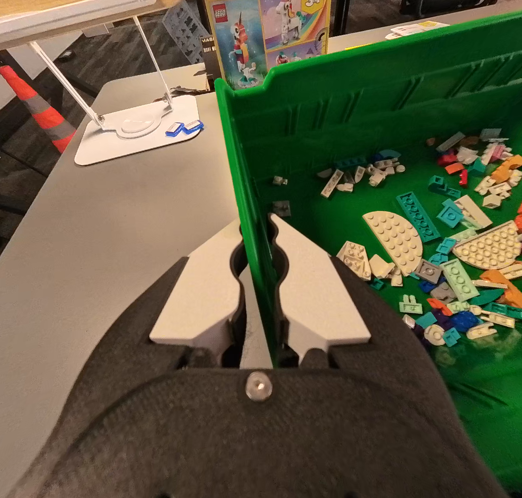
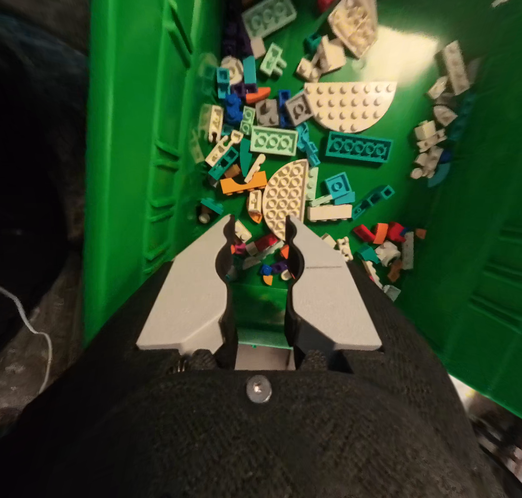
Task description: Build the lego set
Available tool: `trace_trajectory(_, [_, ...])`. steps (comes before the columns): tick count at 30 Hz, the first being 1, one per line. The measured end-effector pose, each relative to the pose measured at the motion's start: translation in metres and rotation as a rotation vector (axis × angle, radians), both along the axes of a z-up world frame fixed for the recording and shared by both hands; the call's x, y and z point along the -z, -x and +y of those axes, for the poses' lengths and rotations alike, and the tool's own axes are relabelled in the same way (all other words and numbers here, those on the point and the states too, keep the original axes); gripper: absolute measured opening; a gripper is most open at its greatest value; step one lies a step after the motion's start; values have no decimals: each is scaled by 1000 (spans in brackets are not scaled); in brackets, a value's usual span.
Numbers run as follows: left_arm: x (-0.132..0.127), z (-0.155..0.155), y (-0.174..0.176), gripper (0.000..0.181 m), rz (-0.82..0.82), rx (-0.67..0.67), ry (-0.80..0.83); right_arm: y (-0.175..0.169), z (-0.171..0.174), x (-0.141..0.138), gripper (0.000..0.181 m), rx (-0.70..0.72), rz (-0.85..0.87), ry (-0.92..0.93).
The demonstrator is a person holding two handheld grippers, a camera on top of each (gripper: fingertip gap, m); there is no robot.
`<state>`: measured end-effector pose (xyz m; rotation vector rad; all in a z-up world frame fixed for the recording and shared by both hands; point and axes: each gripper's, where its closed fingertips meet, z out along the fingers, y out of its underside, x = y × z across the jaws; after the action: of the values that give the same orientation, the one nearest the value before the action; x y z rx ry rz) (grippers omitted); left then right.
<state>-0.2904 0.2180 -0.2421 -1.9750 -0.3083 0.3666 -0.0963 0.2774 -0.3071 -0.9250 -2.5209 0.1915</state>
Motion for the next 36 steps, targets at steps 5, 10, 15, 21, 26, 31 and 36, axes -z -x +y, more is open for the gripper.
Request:
trace_trajectory(5, [0, 0, 0, 9, -1, 1, -3, 4, -1, 9, 34, -28, -44, -52])
trace_trajectory(10, [0, 0, -1, 9, 2, 2, -6, 9, 3, 11, 25, -27, -27, -81])
trace_trajectory(15, [0, 0, 0, 9, 0, 3, -2, 17, 18, 5, 24, 23, 30, -142])
trace_trajectory(21, [0, 0, -1, 9, 0, 4, -4, 34, 39, -25, 24, 43, 250, -251])
trace_trajectory(26, [1, 1, 0, 9, -6, 6, 5, 33, 79, -120, 41, 184, 777, -304])
trace_trajectory(31, [1, 1, 0, 9, -7, 6, 7, -73, 135, -230, 49, 369, 1566, -442])
trace_trajectory(36, [1, 1, 0, 9, -7, 4, 7, -159, 226, -179, 67, 730, 1475, -515])
